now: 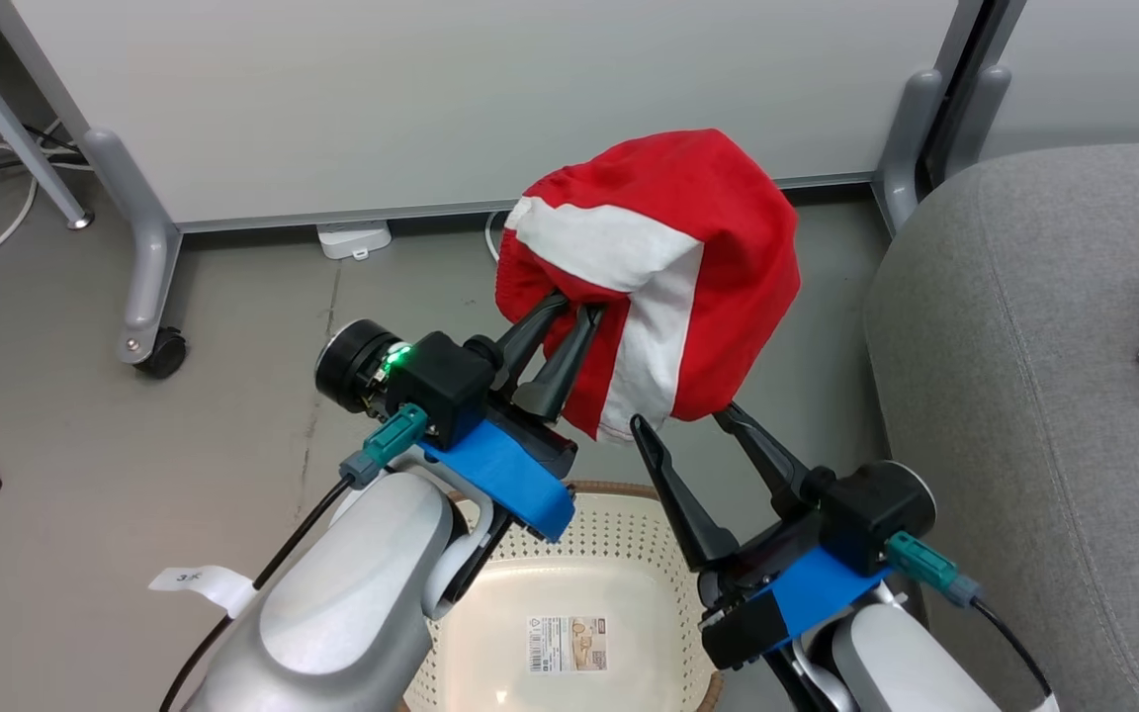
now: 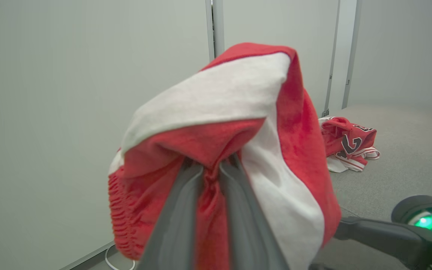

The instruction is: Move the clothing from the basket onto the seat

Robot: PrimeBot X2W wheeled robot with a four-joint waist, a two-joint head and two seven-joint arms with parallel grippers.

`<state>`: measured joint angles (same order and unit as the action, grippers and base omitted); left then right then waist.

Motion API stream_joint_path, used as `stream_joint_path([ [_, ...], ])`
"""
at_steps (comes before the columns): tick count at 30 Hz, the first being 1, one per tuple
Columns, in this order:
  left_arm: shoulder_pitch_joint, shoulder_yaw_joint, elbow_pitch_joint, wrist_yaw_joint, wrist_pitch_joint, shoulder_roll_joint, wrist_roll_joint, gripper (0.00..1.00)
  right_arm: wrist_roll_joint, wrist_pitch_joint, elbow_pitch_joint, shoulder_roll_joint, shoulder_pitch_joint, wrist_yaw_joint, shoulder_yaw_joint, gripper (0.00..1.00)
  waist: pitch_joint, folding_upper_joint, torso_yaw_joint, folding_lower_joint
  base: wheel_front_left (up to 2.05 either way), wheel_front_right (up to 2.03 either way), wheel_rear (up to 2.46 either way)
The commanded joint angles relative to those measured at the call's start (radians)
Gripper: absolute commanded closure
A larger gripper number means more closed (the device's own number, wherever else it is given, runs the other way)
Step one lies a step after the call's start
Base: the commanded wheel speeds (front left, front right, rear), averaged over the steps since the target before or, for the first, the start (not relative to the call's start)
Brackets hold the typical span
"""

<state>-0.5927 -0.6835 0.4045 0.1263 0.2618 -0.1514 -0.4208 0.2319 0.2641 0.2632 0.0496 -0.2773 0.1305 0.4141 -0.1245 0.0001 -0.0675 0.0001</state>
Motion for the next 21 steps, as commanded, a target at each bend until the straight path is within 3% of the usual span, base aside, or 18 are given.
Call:
stream_joint_path([
  [1, -0.02, -0.001, -0.002, 0.005, 0.005, 0.004, 0.005, 1.0, 0.01, 0.0, 0.01, 0.002, -0.027, 0.001, 0.006, 0.0, -0.008, -0.0001, -0.007, -0.0001, 0.0, 0.0, 0.0],
  [11, -0.048, -0.029, -0.004, 0.005, 0.005, 0.027, 0.002, 1.0, 0.061, 0.0, 0.05, 0.002, -0.15, 0.001, 0.004, 0.0, -0.032, -0.0001, -0.036, -0.0001, 0.0, 0.0, 0.0],
  [12, -0.052, -0.033, -0.006, 0.005, 0.005, 0.03, 0.001, 1.0, 0.071, 0.0, 0.055, 0.001, -0.161, 0.001, 0.0, 0.84, -0.034, -0.0001, -0.039, -0.0001, 0.0, 0.0, 0.0],
  [13, -0.053, -0.034, -0.006, 0.005, 0.005, 0.031, 0.001, 1.0, 0.072, 0.0, 0.058, 0.001, -0.164, 0.001, 0.002, 1.0, -0.034, -0.0001, -0.04, -0.0001, 0.0, 0.0, 0.0],
  [21, -0.053, -0.034, -0.004, 0.005, 0.005, 0.03, -0.001, 1.0, 0.078, 0.0, 0.062, 0.002, -0.177, 0.001, -0.003, 1.0, -0.035, -0.0001, -0.042, -0.0001, 0.0, 0.0, 0.0],
])
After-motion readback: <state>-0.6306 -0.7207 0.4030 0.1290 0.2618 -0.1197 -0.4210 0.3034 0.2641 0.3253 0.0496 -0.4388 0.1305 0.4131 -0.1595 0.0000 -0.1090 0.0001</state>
